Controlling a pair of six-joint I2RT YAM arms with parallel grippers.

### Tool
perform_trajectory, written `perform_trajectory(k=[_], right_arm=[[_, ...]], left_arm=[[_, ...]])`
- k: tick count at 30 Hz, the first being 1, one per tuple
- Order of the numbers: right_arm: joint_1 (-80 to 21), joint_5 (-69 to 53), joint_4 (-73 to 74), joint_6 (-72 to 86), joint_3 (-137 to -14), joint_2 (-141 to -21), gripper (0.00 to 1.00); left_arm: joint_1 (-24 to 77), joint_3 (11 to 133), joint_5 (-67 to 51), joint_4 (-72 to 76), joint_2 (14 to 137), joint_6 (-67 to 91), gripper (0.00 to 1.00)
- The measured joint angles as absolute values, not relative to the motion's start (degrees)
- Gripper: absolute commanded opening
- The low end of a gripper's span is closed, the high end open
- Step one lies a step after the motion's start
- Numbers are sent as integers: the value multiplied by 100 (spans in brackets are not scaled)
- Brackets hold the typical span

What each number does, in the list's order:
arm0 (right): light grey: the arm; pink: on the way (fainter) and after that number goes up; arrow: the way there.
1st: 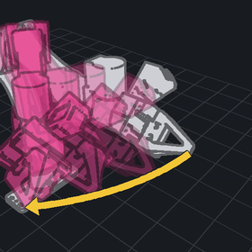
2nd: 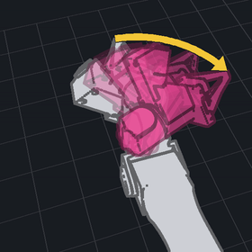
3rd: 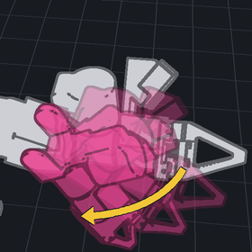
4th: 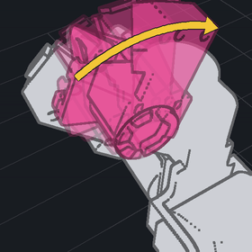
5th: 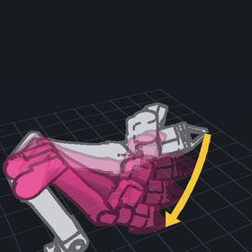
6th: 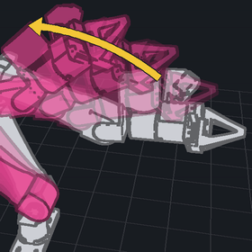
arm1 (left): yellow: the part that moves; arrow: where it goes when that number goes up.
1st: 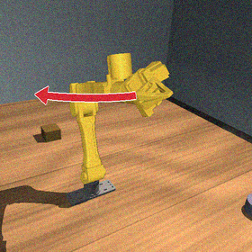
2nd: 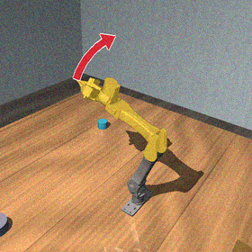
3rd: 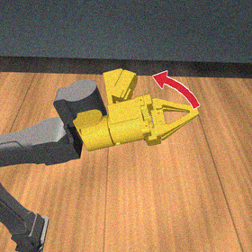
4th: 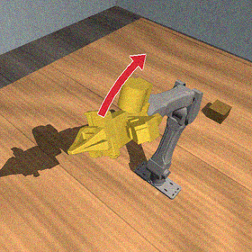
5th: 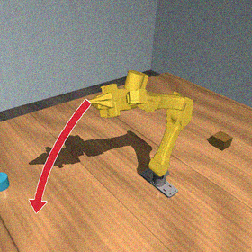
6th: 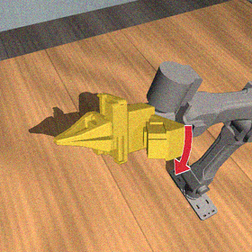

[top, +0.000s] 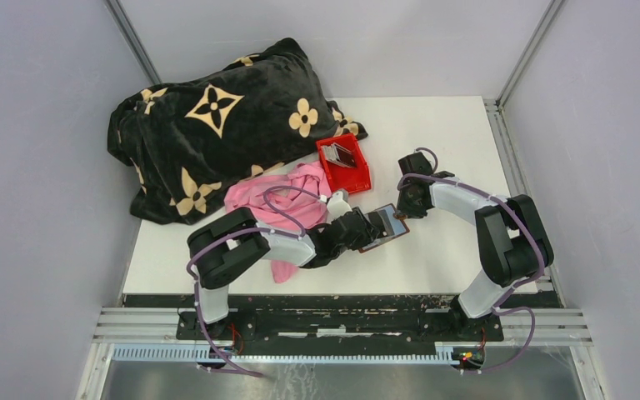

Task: Put the credit cards into the card holder
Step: Insert the credit card into the card holder.

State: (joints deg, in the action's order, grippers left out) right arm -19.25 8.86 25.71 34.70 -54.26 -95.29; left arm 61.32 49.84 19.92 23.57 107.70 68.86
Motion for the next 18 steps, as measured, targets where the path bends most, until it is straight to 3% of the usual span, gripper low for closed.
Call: perform_trajectory(k=[8,18], right_arm=[[-1925,886,2569,3472,-5424,-9529,36],[-1925,854,2523,3472,-5408,-9529,35]], left_arm=[[6158,4984,2322,2008,10674,6582,20],[6158,5103,2547,1732,10665,6202,15]])
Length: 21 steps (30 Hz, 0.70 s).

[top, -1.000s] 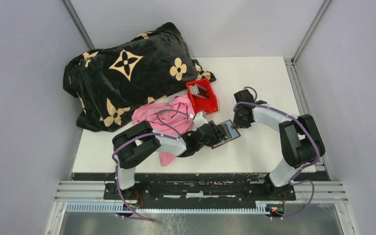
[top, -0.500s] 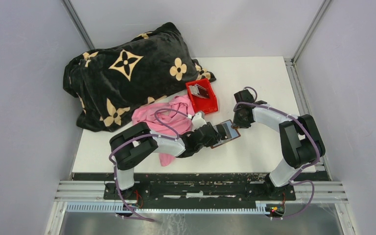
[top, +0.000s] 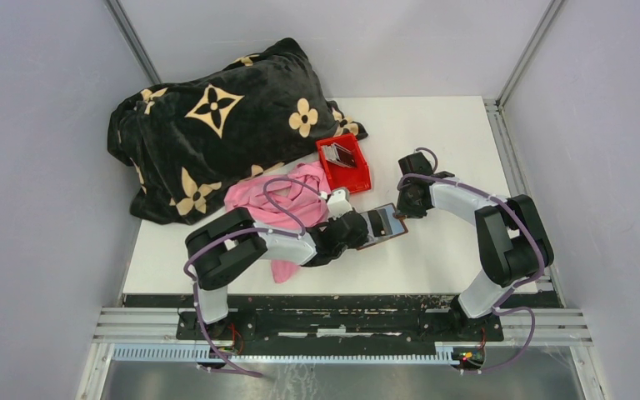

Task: Put the credit cards into the card holder
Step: Insert the credit card into the card holder.

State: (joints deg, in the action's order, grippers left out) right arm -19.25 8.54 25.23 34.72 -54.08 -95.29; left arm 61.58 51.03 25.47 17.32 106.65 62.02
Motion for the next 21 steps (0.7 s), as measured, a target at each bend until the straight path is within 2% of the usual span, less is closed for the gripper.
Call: perform_trajectory(k=[12,21], right_arm=[[-1925,845,2504,3470,-5398,-9529,35],[-1922,843,2502,3470,-5398,-9529,35]], left_arm=[[6158,5524,2718,1184,10766,5743,15],[6158,5841,2738,1090,10995,5417,8]])
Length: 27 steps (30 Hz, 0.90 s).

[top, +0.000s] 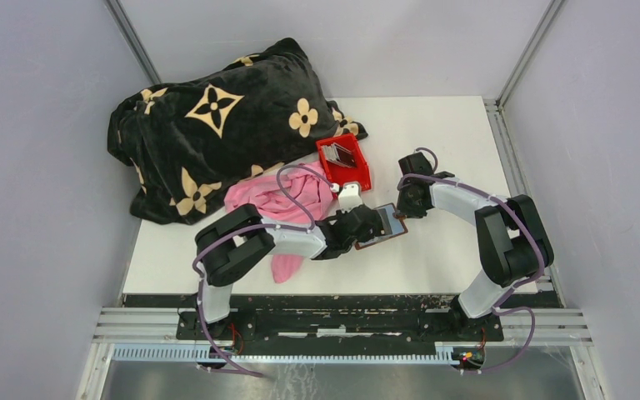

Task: Put the credit cards into the card holder
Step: Insert the credit card into the card holder.

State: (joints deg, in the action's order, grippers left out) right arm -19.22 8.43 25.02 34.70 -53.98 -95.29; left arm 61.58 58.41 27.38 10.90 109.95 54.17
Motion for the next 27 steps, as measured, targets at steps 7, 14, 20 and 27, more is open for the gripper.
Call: perform_trajectory(k=[7,14,20,27], right_arm=[[-1922,843,2502,3470,-5398,-9531,35],[-1922,843,2502,3468,-5398,-9531,35],[-1922,840,2499,3468,-5398,-9531,35],[-1922,840,2499,3465,-5398,-9531,35]], left_arm=[[6158,6053,2687,1031,11153,5290,4],[6158,6101,2655,1041,11198,5277,3],[6158,6101,2622,1083,11203,5192,3],[6147,6101,2508,1131,11205,5135,3]])
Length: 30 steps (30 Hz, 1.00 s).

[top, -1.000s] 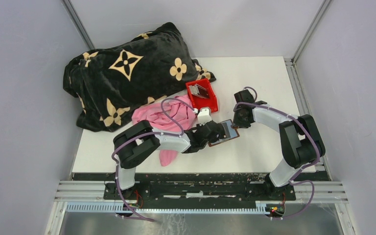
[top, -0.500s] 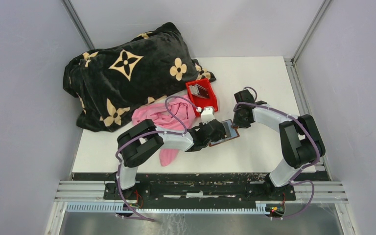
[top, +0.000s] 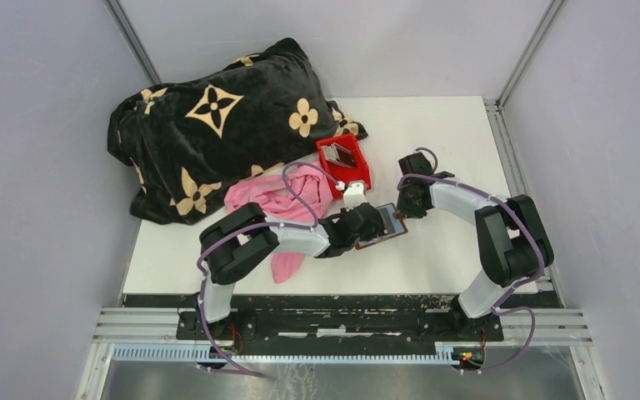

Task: Put the credit cards into the card holder
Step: Insert the credit card into the card holder.

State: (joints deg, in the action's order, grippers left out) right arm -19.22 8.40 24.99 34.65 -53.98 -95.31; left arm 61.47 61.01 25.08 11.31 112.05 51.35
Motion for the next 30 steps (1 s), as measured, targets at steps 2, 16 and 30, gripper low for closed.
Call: perform_trajectory(k=[2,16,30], right_arm=[[-1922,840,2499,3465,-5398,-9531,35],[-1922,838,2499,3463,-5398,-9531,35],[-1922,821,2493,3448,-5398,-9531,35]], left_arm=[[6147,6101,2488,1164,11216,5135,3],[6147,6117,2359,1380,11336,5135,3],[6149,6318,2344,1328,11461,5087,4]])
